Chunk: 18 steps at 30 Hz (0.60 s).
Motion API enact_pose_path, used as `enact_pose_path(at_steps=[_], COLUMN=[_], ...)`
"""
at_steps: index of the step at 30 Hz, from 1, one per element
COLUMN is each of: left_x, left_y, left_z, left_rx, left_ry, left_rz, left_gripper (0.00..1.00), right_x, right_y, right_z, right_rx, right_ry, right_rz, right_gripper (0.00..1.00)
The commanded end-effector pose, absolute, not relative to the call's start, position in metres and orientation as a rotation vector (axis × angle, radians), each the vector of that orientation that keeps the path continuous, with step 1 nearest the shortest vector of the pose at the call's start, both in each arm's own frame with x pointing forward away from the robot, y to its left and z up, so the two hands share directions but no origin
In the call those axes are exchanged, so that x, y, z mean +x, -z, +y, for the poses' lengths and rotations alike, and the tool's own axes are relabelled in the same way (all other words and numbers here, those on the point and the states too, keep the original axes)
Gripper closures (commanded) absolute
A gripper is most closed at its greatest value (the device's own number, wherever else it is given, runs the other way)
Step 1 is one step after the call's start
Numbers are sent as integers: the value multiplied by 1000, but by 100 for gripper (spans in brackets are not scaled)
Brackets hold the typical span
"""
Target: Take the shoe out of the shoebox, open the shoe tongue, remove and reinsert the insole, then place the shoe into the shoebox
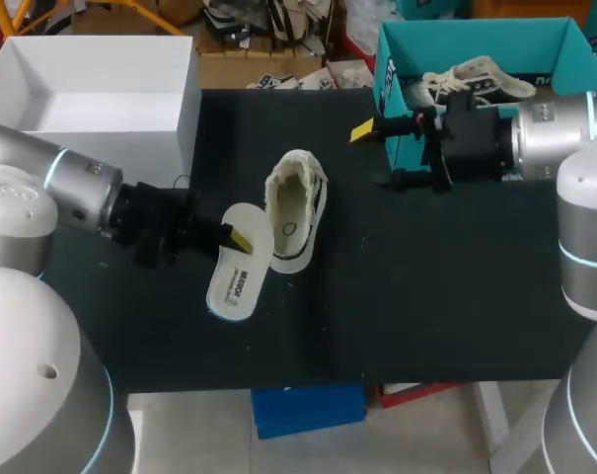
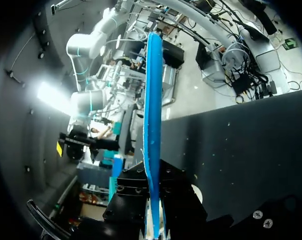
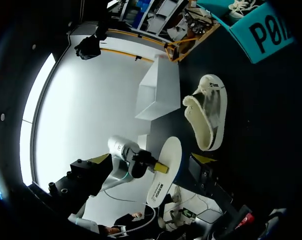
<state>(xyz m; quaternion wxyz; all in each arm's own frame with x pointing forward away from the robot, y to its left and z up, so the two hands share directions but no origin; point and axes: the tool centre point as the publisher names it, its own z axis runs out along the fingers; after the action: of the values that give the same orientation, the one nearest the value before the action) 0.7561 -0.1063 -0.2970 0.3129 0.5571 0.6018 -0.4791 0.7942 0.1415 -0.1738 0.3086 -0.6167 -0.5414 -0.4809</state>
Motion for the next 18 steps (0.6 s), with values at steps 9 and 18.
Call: enact_pose_path(at_steps=[9, 18], left_x=[756, 754], left_y=[303, 309], left_z=[-104, -105], left_rx=[1550, 1637], left_ry=[1268, 1243], left_rz=[1626, 1644], left_gripper=[100, 100], right_x=[754, 742], right_y=[169, 166], right_z=[120, 117], right_rx=[-1823, -1881], right_ry=[1363, 1351], right_rz=[-1350, -1344], right_gripper=[0, 0])
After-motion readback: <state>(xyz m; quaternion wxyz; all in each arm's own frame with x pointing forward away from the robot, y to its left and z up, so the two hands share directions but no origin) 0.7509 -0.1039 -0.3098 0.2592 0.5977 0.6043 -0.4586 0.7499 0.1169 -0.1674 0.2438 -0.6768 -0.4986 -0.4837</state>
